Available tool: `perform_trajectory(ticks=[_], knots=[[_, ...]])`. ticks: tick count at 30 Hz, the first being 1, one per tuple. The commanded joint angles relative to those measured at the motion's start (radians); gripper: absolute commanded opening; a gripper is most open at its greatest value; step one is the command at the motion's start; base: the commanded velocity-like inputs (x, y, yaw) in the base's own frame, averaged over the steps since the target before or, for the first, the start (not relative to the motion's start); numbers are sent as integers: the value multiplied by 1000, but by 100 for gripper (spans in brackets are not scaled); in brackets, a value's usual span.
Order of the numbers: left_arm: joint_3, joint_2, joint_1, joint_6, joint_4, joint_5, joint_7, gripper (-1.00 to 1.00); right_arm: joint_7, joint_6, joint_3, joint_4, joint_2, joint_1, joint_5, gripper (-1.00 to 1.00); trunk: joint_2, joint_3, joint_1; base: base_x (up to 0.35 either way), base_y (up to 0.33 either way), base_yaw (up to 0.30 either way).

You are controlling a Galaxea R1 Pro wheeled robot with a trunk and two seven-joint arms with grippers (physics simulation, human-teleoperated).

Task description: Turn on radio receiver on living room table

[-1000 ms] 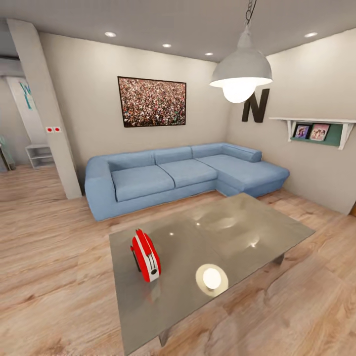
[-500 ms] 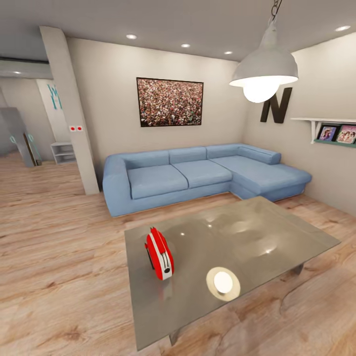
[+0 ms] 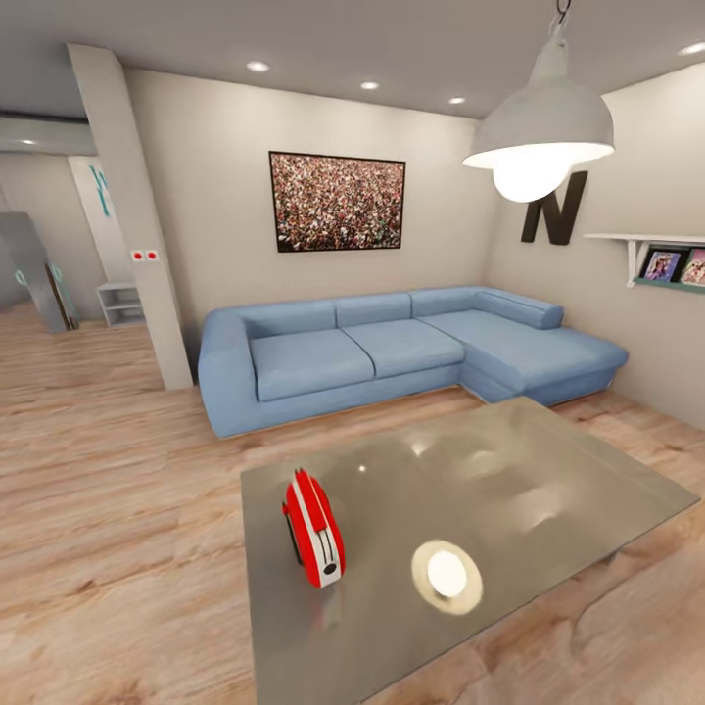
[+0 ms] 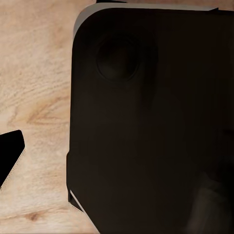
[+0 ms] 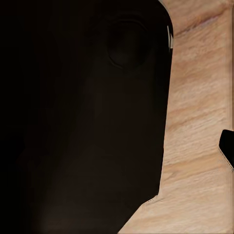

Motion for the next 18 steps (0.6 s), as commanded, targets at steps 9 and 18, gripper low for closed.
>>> perform_trajectory(ticks=[9, 18], knots=[[0, 0, 0, 0, 0, 0, 0, 100, -1, 0, 0, 0, 1, 0, 0, 100, 0, 0, 0, 317, 0, 0], [0, 0, 0, 0, 0, 1, 0, 100, -1, 0, -1, 1, 1, 0, 0, 100, 0, 0, 0, 223, 0, 0]])
